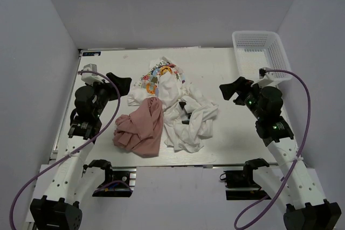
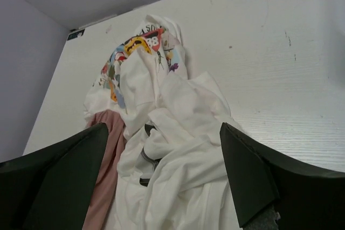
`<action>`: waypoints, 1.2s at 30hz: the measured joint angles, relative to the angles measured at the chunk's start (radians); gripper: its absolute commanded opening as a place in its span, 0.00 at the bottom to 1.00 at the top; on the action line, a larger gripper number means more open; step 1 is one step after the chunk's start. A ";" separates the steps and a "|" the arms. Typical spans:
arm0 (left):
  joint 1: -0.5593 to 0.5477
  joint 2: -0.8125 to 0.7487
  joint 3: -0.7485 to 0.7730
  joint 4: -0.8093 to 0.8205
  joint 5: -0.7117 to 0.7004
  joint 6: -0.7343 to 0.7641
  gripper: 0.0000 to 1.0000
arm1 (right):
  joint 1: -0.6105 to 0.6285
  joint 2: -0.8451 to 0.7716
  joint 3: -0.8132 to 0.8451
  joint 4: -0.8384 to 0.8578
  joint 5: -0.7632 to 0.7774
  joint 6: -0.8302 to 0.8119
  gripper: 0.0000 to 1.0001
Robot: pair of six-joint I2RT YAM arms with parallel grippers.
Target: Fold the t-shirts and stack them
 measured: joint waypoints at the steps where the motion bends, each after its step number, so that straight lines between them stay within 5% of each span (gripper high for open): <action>1: 0.000 -0.005 -0.004 0.001 0.000 -0.005 1.00 | 0.000 0.003 -0.006 0.002 -0.008 -0.003 0.90; 12: -0.008 0.001 -0.031 0.018 0.028 -0.005 1.00 | 0.048 0.236 -0.022 -0.031 -0.094 -0.168 0.90; 27: -0.008 -0.029 -0.132 0.038 0.037 0.023 1.00 | 0.536 0.931 0.249 -0.114 0.249 -0.317 0.88; 31: -0.008 -0.060 -0.146 0.046 0.027 0.025 1.00 | 0.565 0.998 0.292 -0.112 0.332 -0.325 0.47; 32: -0.008 -0.060 -0.146 0.046 0.023 0.025 1.00 | 0.563 1.004 0.299 -0.112 0.347 -0.319 0.16; 33: -0.008 -0.058 -0.146 0.046 0.018 0.025 1.00 | 0.562 1.010 0.306 -0.112 0.363 -0.322 0.00; 36: -0.008 -0.052 -0.146 0.045 0.009 0.029 1.00 | 0.554 1.012 0.322 -0.127 0.378 -0.308 0.00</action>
